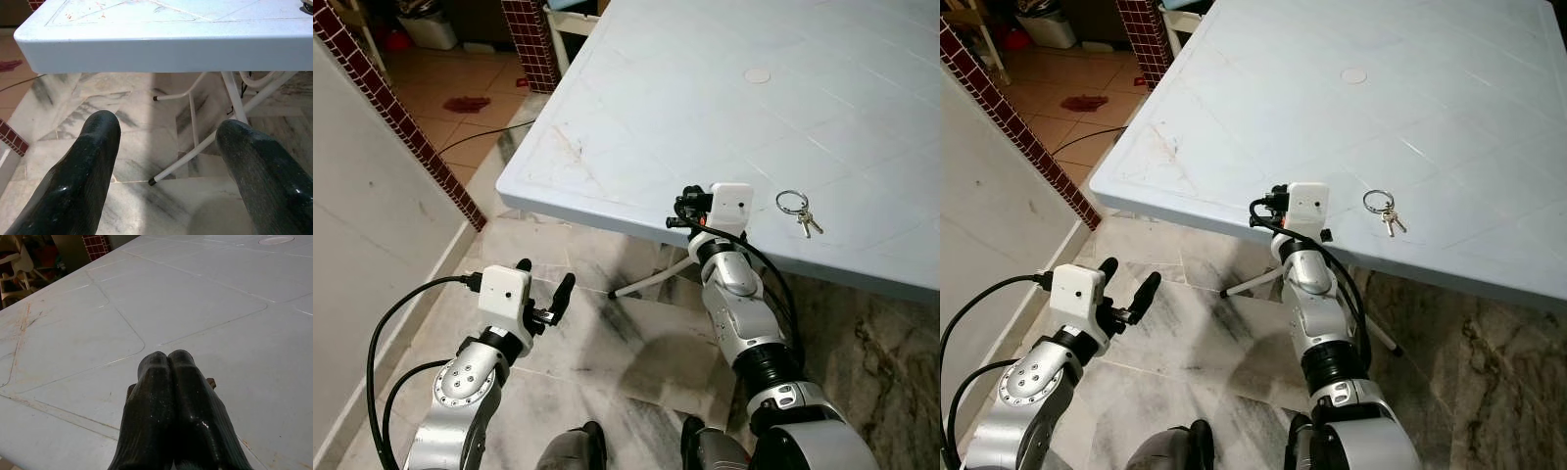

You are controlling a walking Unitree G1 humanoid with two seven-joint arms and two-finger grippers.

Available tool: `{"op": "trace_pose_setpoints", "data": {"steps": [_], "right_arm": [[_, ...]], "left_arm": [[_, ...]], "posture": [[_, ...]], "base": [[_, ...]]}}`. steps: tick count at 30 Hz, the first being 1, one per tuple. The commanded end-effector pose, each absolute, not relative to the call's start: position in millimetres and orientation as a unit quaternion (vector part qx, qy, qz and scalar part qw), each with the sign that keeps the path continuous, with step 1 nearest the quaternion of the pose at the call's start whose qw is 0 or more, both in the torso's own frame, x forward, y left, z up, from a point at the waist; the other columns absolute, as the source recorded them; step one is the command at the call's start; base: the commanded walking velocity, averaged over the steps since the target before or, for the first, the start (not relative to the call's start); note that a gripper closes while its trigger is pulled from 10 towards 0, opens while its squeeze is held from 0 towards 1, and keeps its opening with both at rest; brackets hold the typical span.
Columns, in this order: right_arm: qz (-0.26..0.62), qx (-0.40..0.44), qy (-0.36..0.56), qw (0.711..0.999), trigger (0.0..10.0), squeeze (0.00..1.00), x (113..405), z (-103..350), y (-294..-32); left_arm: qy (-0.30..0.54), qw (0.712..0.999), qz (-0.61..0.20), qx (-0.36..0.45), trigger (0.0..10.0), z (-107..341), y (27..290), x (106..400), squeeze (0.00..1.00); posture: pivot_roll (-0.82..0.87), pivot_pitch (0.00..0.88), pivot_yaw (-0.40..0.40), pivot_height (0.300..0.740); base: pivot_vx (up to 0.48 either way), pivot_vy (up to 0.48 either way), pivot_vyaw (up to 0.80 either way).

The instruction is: Hang keys on a hook

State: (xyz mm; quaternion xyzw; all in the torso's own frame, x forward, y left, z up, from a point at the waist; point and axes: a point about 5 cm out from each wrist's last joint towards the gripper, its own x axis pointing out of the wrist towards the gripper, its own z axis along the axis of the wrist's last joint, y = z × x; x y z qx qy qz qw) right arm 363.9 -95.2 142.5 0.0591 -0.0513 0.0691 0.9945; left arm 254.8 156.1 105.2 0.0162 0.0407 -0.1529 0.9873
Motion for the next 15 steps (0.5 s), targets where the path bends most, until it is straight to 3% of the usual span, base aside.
{"op": "trace_pose_setpoints", "data": {"steps": [1, 5, 15], "right_arm": [[0.058, 0.065, -0.023, 0.996, 0.0, 0.0, 361.1, 129.3, -97.0], [0.051, 0.063, -0.026, 0.996, 0.0, 0.0, 361.2, 129.9, -99.2], [0.002, -0.017, -0.143, 0.99, 0.0, 0.0, 364.1, 172.8, -116.7]], "left_arm": [[0.051, 0.987, -0.15, 0.023, 10.0, 102.0, 160.2, 253.3, 0.0], [0.049, 0.987, -0.15, 0.024, 10.0, 102.1, 160.2, 254.0, 0.0], [0.047, 0.987, -0.151, 0.021, 10.0, 101.8, 157.5, 258.2, 0.0]], "posture": [[0.07, 0.208, 0.13, 0.74], [0.06, 0.207, 0.132, 0.74], [0.04, 0.206, 0.135, 0.74]], "base": [[0.0, 0.0, 0.0], [0.0, 0.0, 0.0], [0.0, 0.0, 0.0]]}}
